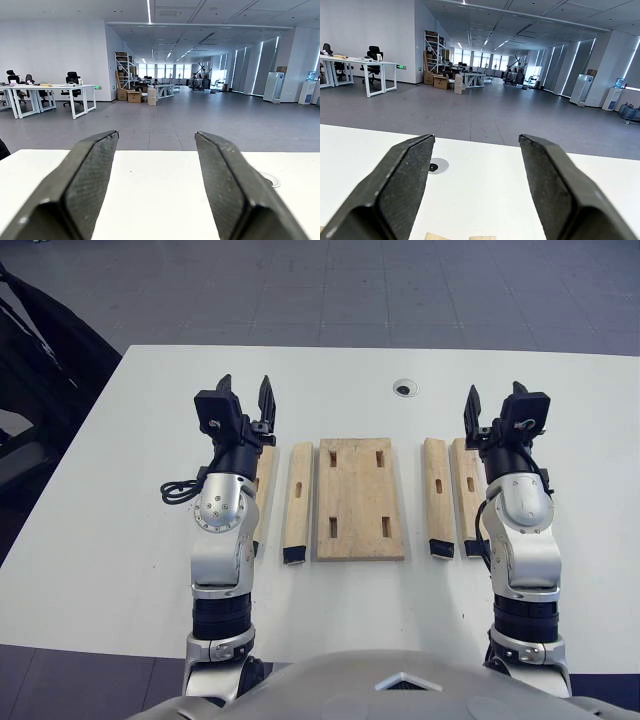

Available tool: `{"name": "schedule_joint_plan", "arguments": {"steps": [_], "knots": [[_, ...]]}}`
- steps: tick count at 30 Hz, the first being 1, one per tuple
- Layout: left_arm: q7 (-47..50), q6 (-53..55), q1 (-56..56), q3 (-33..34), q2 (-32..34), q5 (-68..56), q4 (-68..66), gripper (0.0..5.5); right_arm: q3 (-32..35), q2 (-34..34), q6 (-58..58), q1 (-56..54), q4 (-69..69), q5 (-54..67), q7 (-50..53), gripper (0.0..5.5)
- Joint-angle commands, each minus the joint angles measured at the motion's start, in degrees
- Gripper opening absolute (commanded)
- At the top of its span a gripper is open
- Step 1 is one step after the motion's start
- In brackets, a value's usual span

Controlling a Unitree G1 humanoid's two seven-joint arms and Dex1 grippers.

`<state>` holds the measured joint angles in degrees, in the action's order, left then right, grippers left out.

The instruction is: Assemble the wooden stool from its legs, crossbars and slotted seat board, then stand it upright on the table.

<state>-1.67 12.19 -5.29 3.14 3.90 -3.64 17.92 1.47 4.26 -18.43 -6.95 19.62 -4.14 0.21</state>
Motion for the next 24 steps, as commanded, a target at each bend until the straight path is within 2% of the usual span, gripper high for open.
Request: {"name": "schedule_joint_plan", "arguments": {"steps": [1,4,7,14,17,24], "knots": [[-0.64,-0.99,-1.3,-1.36,1.0,1.64,-0.67,2.83,-0.02,-0.34,-0.9,-0.5,0.81,0.59,-0.07,3.11],[-1.21,-1.79,-2.18,-2.67,1.24,2.69,-1.55,2.83,-0.12,-0.48,-0.69,-0.76,0.41,0.35,0.21,3.11],[-1.65,-2.25,-2.42,-3.19,1.31,2.72,-1.42,2.42,-0.05,-0.48,-0.8,-1.3,-0.05,0.14,0.51,3.13],[-0.03,-1.74,-2.92,-2.21,0.83,3.3,-1.64,2.42,0.24,-0.36,-1.28,-1.3,0.0,0.44,0.52,3.13],[0.98,-1.67,-3.23,-1.35,0.47,3.23,-1.73,2.91,0.52,0.05,-1.98,-1.68,0.09,0.61,0.13,3.13],[0.33,-1.44,-2.63,-1.87,0.81,3.42,-0.96,2.94,2.17,1.4,-3.84,-2.75,-0.2,1.71,-1.23,3.13]]}}
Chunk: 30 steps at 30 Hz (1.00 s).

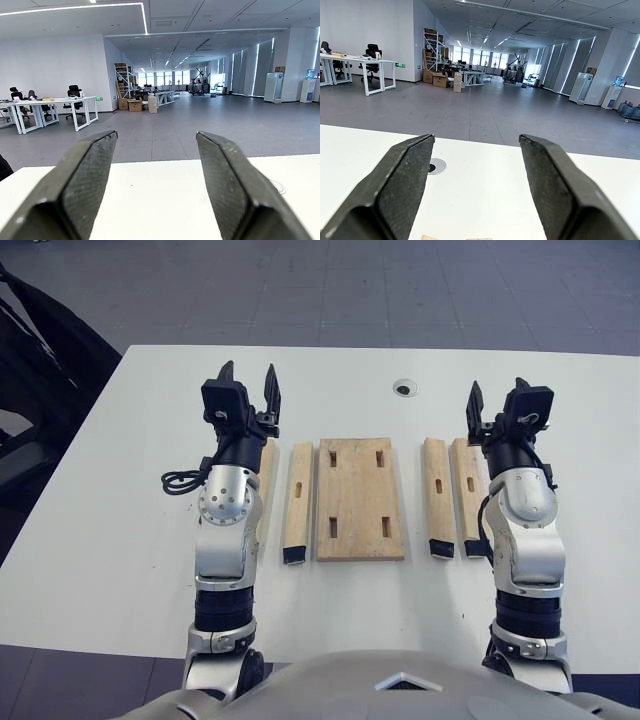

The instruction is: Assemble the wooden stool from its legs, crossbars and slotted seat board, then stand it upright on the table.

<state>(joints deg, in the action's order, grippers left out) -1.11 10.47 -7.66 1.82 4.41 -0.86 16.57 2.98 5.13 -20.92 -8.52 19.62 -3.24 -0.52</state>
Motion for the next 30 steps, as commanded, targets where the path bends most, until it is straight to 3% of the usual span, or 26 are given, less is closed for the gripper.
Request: {"name": "schedule_joint_plan", "arguments": {"steps": [1,20,30], "knots": [[-0.29,0.2,-0.34,-0.54,0.38,0.67,0.28,2.94,0.53,0.48,-1.44,-1.16,-0.12,0.77,-0.51,3.13],[-0.17,0.2,-0.4,-0.71,0.49,0.69,0.89,2.94,0.29,-0.21,-1.69,0.77,1.27,1.52,-0.65,3.13],[0.42,0.57,1.26,-0.59,0.24,0.79,1.65,2.94,13.48,12.11,-5.77,19.24,1.49,11.3,-15.64,3.13]]}}
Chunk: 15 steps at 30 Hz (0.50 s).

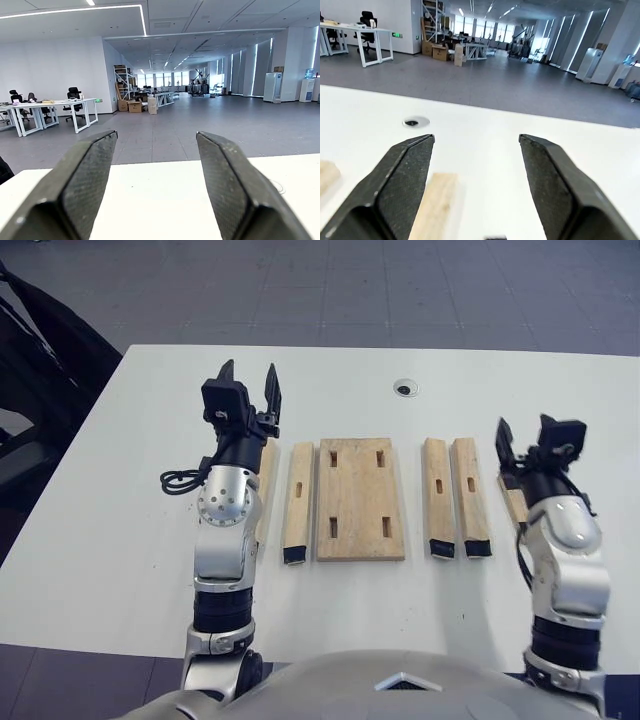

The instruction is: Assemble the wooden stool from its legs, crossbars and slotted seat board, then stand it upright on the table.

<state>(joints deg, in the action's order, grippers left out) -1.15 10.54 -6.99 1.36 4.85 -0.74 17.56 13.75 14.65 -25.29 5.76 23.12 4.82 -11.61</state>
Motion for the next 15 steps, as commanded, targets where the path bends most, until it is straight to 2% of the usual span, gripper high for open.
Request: {"name": "schedule_joint_plan", "arguments": {"steps": [1,6,11,15], "knots": [[0.49,0.5,0.78,-0.15,-0.24,0.67,0.79,2.94,2.98,3.38,-1.13,6.91,-2.99,4.08,-6.32,3.13],[0.42,0.78,1.27,0.0,-0.17,0.63,1.14,2.94,3.07,5.26,1.64,13.87,-7.42,5.68,-11.8,3.13],[0.54,0.88,1.06,0.0,-0.31,0.64,0.86,2.94,3.49,5.94,1.83,13.55,-11.39,6.21,-12.21,3.13],[0.54,0.86,1.22,0.02,-0.35,0.57,0.89,2.94,3.15,5.62,-3.55,12.82,-11.84,9.88,-13.15,3.13]]}}
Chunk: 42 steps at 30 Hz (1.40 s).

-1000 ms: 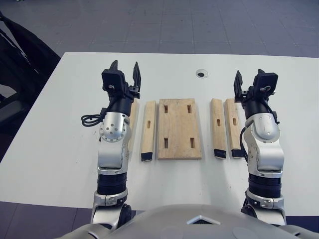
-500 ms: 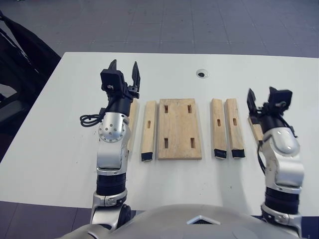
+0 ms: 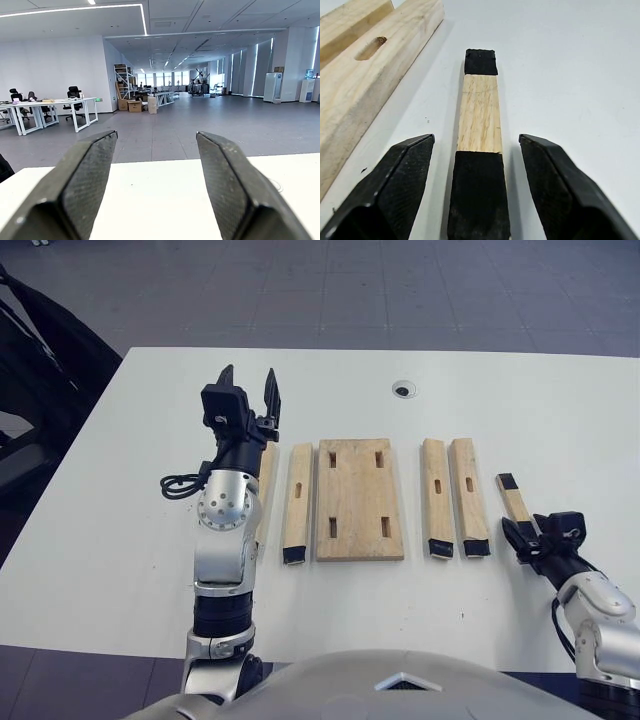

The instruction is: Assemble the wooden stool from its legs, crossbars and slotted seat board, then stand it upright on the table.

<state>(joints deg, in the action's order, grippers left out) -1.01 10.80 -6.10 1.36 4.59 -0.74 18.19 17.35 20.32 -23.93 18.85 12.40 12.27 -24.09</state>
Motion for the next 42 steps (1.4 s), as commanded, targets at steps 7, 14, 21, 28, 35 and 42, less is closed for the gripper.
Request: {"name": "schedule_joint_plan", "arguments": {"steps": [7,14,21,28,35,42], "knots": [[0.54,0.55,0.36,0.22,-0.32,0.34,0.32,2.95,-0.69,0.18,-11.55,-0.65,-0.12,7.38,-0.68,1.87],[0.25,0.57,-0.48,0.55,-0.2,-0.04,-0.32,2.95,-0.01,-2.03,-8.67,-7.45,2.84,5.63,7.41,1.3],[-6.02,11.76,-4.34,6.19,-1.39,-17.65,0.44,2.95,-5.78,-1.88,-7.55,-23.94,9.67,7.46,7.56,1.3],[-5.58,42.68,-15.21,20.02,2.41,-72.15,-3.7,2.95,-19.26,-2.9,5.29,-36.42,1.08,2.09,-2.07,1.3],[1.03,46.17,-17.53,16.91,2.17,-86.44,-9.27,2.95,-24.27,-5.53,11.23,-41.28,-2.1,0.45,-4.73,1.3],[3.98,41.44,-19.03,15.43,1.68,-84.19,-11.21,2.95,-27.46,-5.78,13.28,-39.01,1.18,-1.24,-5.85,1.3]]}}
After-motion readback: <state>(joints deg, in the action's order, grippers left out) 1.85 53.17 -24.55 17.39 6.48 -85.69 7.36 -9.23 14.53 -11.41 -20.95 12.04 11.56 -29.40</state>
